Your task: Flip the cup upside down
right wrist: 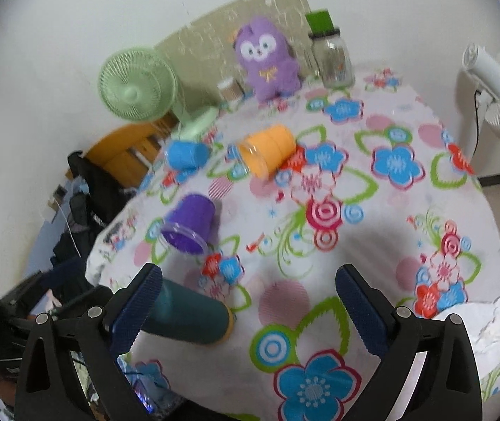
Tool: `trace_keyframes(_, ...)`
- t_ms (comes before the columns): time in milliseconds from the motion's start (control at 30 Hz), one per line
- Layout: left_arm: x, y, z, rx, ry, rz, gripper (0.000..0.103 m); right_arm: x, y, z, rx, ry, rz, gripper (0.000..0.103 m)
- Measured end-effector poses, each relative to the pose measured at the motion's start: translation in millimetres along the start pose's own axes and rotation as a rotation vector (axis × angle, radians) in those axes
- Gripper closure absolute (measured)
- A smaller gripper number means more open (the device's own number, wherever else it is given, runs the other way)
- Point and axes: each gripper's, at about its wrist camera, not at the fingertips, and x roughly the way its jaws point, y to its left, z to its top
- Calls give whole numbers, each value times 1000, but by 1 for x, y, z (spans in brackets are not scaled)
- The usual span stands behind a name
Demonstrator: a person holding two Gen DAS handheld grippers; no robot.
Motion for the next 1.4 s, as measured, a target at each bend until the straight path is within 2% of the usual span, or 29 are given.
trace_keyframes(533,-38,23,-2,-94,-174,61,4,-22,43,8,-125,-91,17,2)
trace_keyframes(1033,-69,35,-7,-148,-315,129,1,-38,67,7,-187,-147,49,2)
trace_keyframes(1400,-77,38,-8,-160,-351,133,0,-42,73,4,-208,-160,52,2)
